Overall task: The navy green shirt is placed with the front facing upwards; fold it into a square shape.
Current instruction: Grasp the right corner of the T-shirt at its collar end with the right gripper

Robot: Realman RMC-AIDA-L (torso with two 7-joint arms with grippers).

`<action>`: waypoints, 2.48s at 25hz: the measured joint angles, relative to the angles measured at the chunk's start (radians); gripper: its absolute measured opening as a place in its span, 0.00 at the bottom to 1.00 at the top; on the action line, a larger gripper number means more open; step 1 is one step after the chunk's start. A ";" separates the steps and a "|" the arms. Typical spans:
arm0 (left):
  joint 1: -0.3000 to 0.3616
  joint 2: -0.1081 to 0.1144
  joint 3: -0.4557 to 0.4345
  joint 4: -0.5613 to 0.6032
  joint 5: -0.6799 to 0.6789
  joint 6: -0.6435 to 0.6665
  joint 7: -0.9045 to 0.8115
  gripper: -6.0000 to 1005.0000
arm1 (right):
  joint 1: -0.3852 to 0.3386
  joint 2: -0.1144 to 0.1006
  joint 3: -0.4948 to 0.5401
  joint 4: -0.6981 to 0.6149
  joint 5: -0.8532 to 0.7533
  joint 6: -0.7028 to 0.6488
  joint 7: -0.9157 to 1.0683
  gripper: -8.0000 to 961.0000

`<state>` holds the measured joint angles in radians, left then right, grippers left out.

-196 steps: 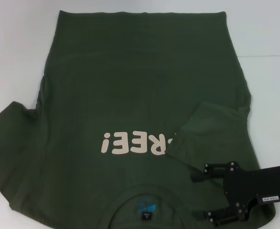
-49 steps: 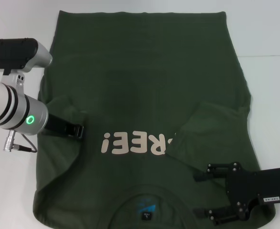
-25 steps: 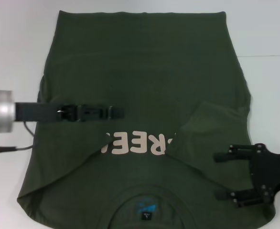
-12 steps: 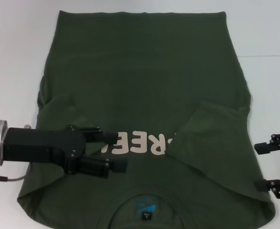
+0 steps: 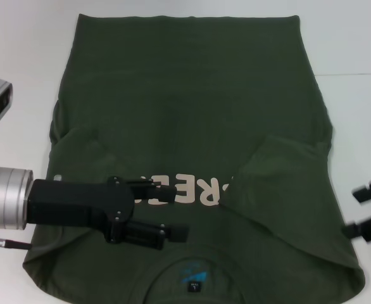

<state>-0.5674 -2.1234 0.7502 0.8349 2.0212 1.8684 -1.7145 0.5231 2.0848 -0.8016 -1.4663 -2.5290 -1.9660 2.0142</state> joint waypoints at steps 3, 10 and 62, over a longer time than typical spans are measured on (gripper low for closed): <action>-0.005 -0.001 0.000 -0.017 0.000 -0.013 0.002 0.95 | 0.018 0.005 -0.097 0.004 -0.119 0.023 0.045 0.89; -0.006 -0.002 0.000 -0.049 0.000 -0.032 0.026 0.95 | 0.024 0.008 -0.256 0.006 -0.201 0.081 0.152 0.88; 0.001 -0.009 -0.007 -0.062 -0.009 -0.057 0.041 0.95 | -0.012 0.012 -0.519 0.117 -0.270 0.216 0.305 0.72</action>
<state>-0.5662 -2.1322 0.7435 0.7731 2.0125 1.8115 -1.6735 0.5106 2.0970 -1.3208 -1.3490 -2.7994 -1.7498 2.3190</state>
